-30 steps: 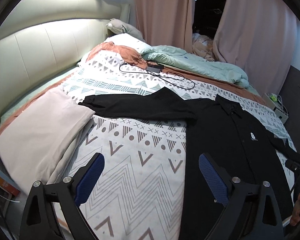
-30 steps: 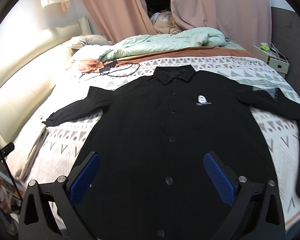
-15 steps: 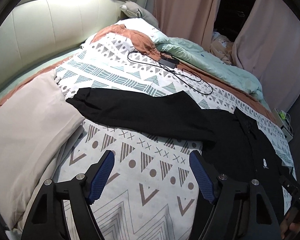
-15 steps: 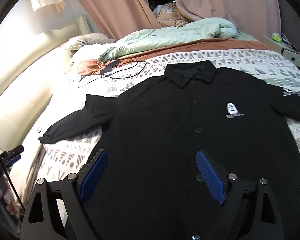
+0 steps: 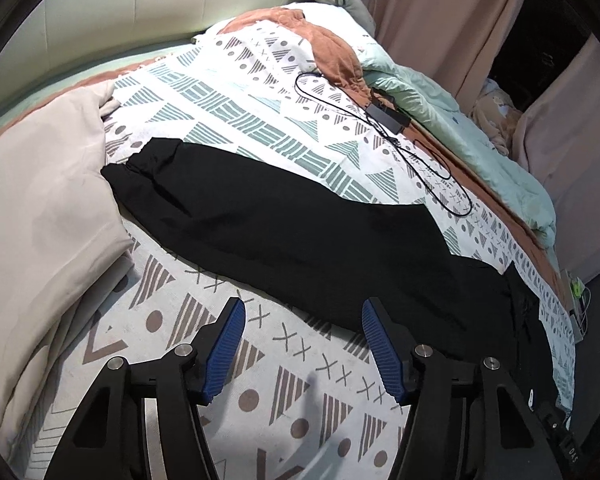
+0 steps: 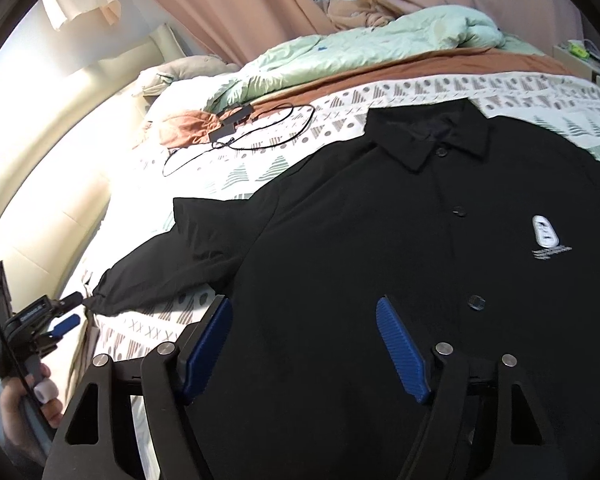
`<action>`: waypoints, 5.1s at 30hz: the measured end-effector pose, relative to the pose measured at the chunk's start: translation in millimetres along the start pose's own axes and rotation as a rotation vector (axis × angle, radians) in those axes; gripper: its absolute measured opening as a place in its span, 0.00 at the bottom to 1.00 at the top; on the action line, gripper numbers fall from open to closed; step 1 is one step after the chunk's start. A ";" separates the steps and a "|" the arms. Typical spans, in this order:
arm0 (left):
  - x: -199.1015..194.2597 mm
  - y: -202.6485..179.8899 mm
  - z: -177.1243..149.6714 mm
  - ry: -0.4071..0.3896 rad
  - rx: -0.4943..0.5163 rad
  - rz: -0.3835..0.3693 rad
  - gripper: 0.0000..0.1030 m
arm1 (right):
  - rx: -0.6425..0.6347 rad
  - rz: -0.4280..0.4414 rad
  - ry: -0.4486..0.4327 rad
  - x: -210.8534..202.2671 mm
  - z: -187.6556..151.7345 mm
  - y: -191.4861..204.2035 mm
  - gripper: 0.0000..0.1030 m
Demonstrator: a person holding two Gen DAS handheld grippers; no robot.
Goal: Fold large clothes
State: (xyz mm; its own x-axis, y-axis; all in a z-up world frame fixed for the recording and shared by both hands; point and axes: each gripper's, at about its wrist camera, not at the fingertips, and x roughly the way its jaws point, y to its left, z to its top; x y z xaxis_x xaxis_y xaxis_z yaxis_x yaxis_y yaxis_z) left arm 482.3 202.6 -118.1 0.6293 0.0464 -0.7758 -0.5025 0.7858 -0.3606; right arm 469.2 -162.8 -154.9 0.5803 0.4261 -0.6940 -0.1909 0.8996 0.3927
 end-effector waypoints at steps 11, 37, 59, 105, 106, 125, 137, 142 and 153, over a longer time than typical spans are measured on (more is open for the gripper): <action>67.4 17.2 5.4 0.089 -0.176 0.071 0.50 | 0.100 0.103 0.071 57.4 19.3 -4.3 0.55; -19.8 -82.3 71.3 -0.140 0.009 -0.195 0.01 | 0.401 0.363 0.251 153.5 21.9 1.9 0.44; -24.6 -281.2 -26.2 0.011 0.435 -0.548 0.06 | 0.483 0.111 -0.071 -15.2 -4.1 -105.3 0.70; -12.9 -55.0 -55.6 -0.053 -0.164 -0.162 0.85 | -0.114 -0.183 0.098 101.9 43.0 54.9 0.70; -13.6 -52.0 -54.2 -0.061 -0.170 -0.155 0.85 | -0.128 -0.201 0.115 110.7 41.6 56.1 0.70; -11.7 -56.8 -56.0 -0.078 -0.155 -0.143 0.85 | -0.062 -0.227 -0.049 3.7 58.9 -16.0 0.30; 3.0 -101.2 -71.5 -0.043 0.028 -0.142 0.85 | 0.355 -0.265 -0.217 -100.4 50.5 -150.1 0.65; 16.8 -116.3 -81.0 -0.022 0.110 -0.116 0.85 | 0.516 -0.212 -0.240 -91.4 9.7 -189.8 0.66; 74.7 -141.8 -107.7 0.102 0.278 -0.044 0.55 | 0.587 -0.260 -0.254 -101.6 -15.7 -267.0 0.65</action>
State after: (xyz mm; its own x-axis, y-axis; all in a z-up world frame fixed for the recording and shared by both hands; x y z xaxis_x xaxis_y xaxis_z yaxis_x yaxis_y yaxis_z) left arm 536.7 28.2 -180.7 0.5770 -0.0429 -0.8156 -0.2856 0.9250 -0.2506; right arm 448.9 -444.8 -198.7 0.7304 0.1031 -0.6752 0.3986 0.7384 0.5439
